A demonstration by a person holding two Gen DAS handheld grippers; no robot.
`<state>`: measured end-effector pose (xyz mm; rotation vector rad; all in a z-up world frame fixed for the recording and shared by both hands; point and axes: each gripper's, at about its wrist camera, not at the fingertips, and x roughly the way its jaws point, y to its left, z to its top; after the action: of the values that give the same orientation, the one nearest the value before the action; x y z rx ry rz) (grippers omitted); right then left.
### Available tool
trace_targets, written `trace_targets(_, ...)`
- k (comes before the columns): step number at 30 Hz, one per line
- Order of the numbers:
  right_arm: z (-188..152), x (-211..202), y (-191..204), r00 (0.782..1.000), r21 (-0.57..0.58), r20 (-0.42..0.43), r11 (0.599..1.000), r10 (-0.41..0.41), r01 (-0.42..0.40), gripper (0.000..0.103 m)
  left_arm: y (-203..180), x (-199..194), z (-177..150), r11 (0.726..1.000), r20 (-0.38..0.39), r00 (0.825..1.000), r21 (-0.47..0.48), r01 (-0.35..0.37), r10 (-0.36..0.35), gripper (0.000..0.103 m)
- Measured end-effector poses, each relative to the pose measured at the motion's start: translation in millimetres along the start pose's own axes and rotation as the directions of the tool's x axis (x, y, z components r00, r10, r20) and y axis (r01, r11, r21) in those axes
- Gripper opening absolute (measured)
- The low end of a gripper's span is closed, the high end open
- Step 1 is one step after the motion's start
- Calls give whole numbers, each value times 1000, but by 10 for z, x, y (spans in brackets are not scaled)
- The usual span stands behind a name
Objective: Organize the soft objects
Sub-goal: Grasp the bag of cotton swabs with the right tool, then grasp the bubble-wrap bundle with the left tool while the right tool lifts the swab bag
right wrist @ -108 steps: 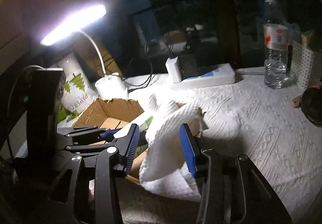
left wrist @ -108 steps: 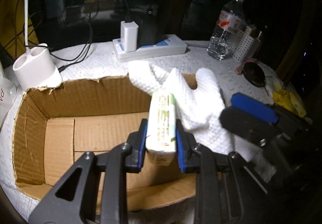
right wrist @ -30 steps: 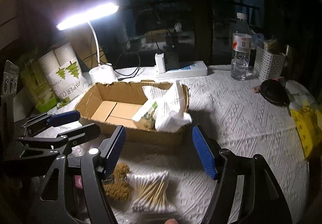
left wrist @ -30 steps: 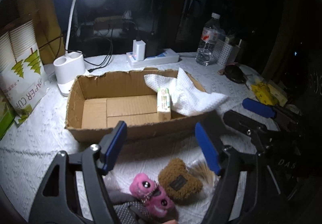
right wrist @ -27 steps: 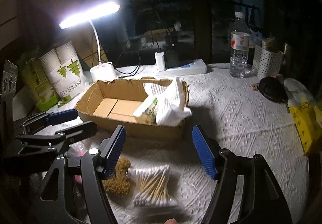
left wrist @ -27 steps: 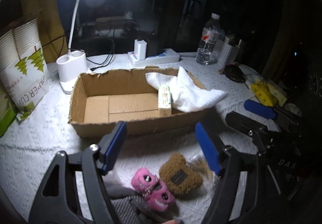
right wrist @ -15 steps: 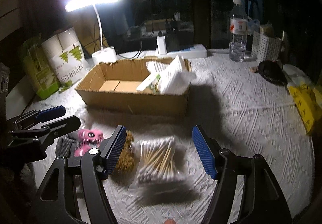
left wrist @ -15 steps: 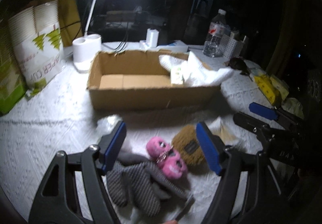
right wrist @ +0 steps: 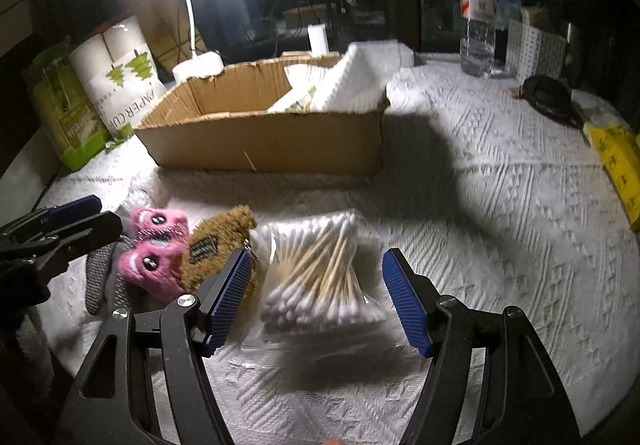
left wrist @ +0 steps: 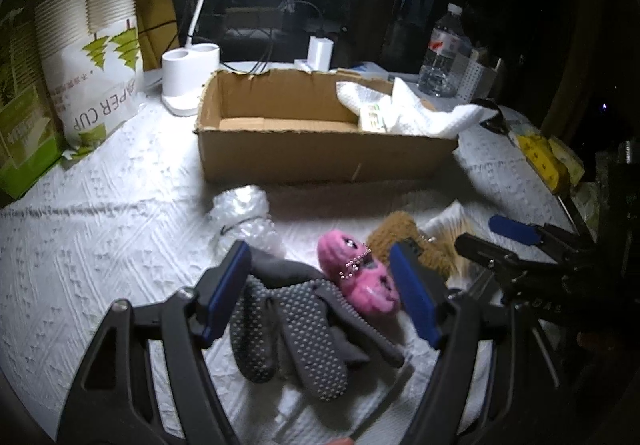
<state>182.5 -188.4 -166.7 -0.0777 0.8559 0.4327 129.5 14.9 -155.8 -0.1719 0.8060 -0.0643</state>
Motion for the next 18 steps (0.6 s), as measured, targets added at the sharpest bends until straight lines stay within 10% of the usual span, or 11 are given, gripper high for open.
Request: trace_targets(18, -32, 6, -198, 998, -9, 2, 998, 59, -59, 50, -335, 213, 74, 997, -39, 998, 68, -41, 43, 73)
